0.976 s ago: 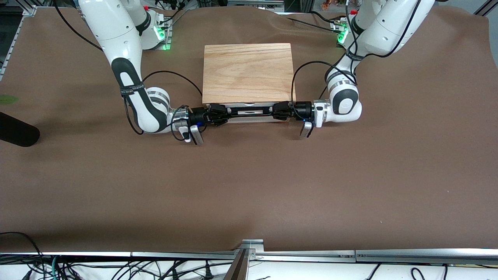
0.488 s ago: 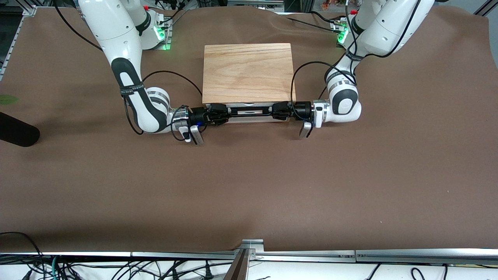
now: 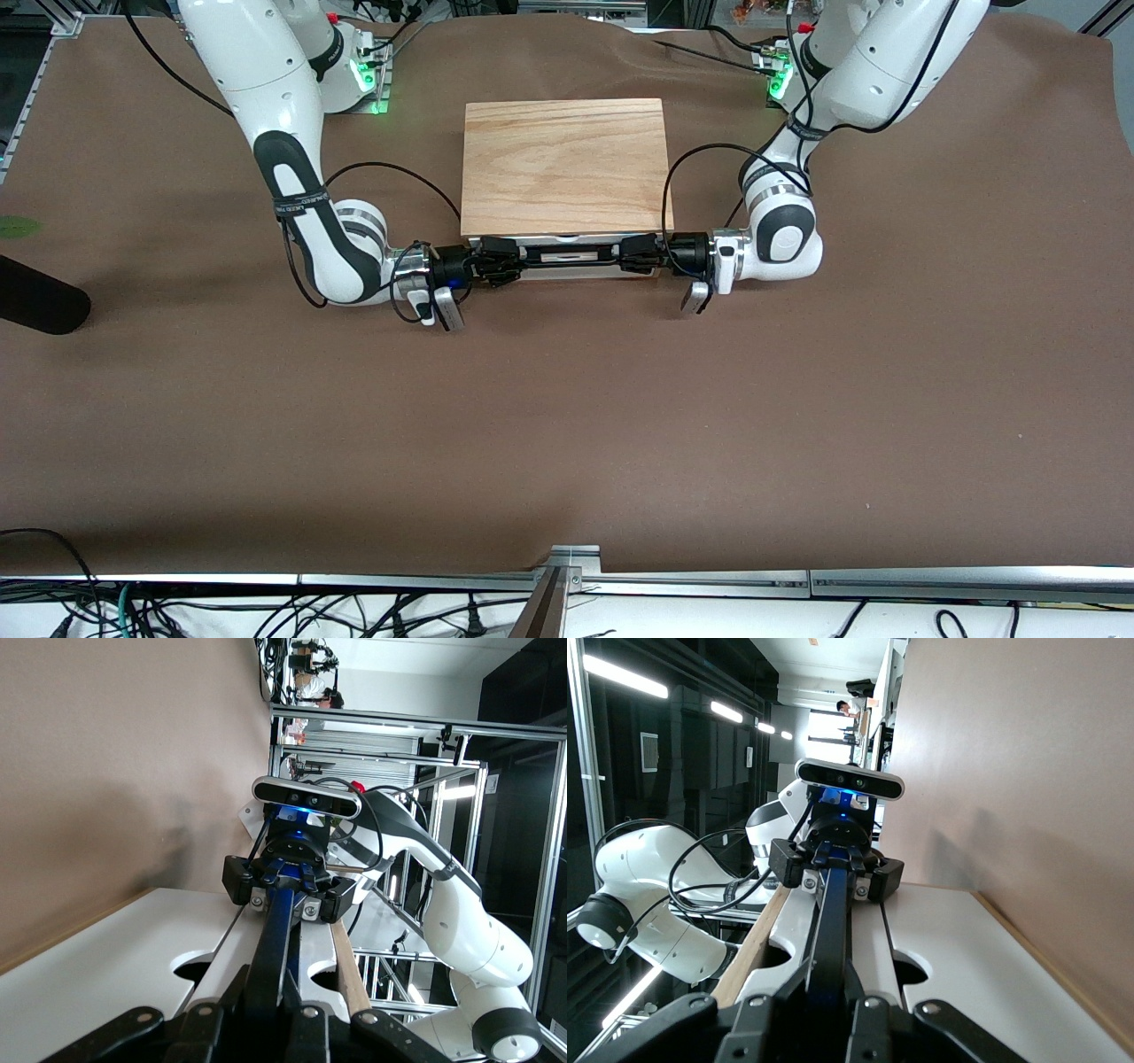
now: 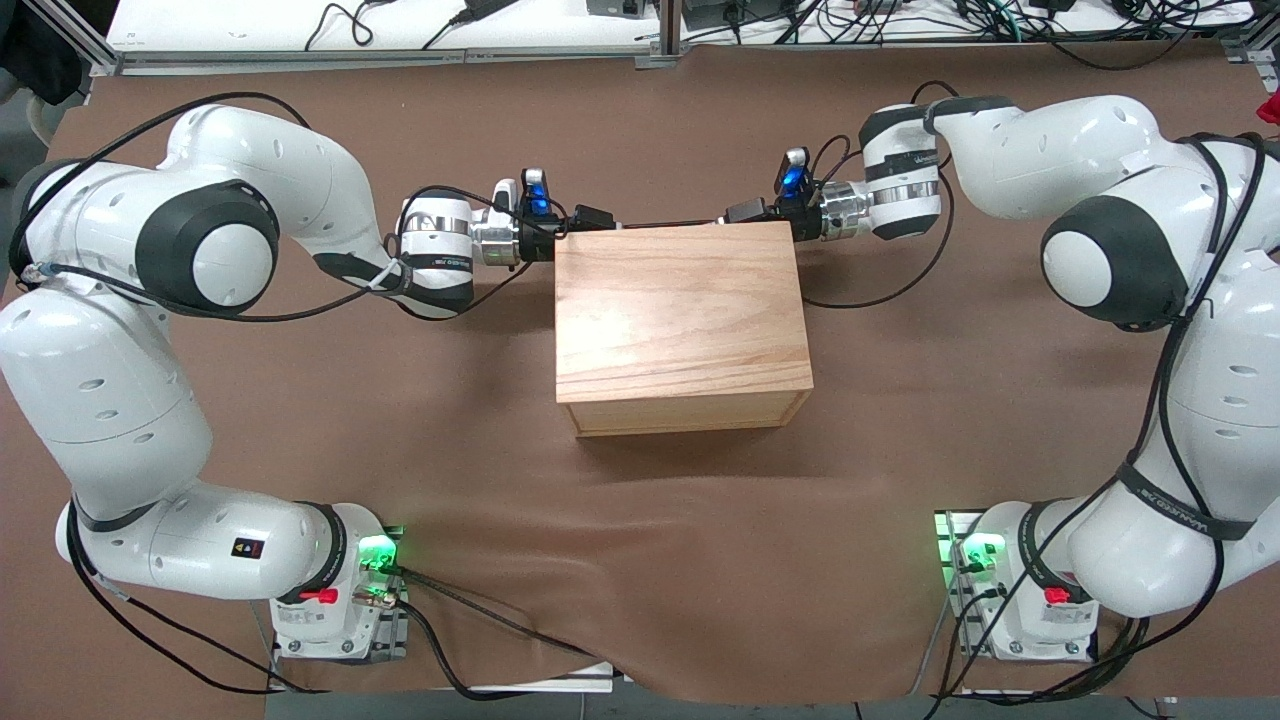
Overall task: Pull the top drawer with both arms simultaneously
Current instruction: 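Pull the handle outward with both grippers, sliding the drawer open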
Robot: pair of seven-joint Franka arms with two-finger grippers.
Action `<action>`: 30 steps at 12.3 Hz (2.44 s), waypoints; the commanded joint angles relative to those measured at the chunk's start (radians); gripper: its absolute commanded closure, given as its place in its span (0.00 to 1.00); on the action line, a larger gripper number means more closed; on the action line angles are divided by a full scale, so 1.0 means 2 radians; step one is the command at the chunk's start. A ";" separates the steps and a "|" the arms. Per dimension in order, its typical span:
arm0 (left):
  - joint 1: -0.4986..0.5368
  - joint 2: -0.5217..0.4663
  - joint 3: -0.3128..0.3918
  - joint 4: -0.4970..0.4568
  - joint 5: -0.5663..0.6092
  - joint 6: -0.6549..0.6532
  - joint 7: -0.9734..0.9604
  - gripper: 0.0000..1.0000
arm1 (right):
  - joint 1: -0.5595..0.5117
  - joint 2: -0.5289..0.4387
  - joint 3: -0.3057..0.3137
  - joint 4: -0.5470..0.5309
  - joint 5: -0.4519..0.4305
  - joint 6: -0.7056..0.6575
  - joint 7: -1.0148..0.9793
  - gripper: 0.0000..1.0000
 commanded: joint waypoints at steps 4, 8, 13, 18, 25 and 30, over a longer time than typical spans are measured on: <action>0.005 0.024 0.004 0.032 0.001 0.008 -0.084 1.00 | -0.013 0.028 -0.028 0.079 0.004 -0.006 0.033 1.00; 0.006 0.034 0.011 0.069 0.028 0.019 -0.137 1.00 | -0.027 0.054 -0.036 0.135 0.004 -0.005 0.069 1.00; 0.004 0.060 0.025 0.128 0.052 0.020 -0.190 1.00 | -0.038 0.084 -0.044 0.191 0.003 -0.004 0.100 1.00; 0.004 0.090 0.036 0.198 0.074 0.020 -0.271 1.00 | -0.043 0.116 -0.052 0.251 0.005 0.007 0.135 1.00; 0.003 0.113 0.047 0.237 0.081 0.017 -0.294 1.00 | -0.044 0.143 -0.053 0.313 0.004 0.048 0.174 1.00; 0.005 0.109 0.047 0.226 0.081 0.014 -0.286 0.32 | -0.043 0.154 -0.053 0.327 0.004 0.065 0.175 0.99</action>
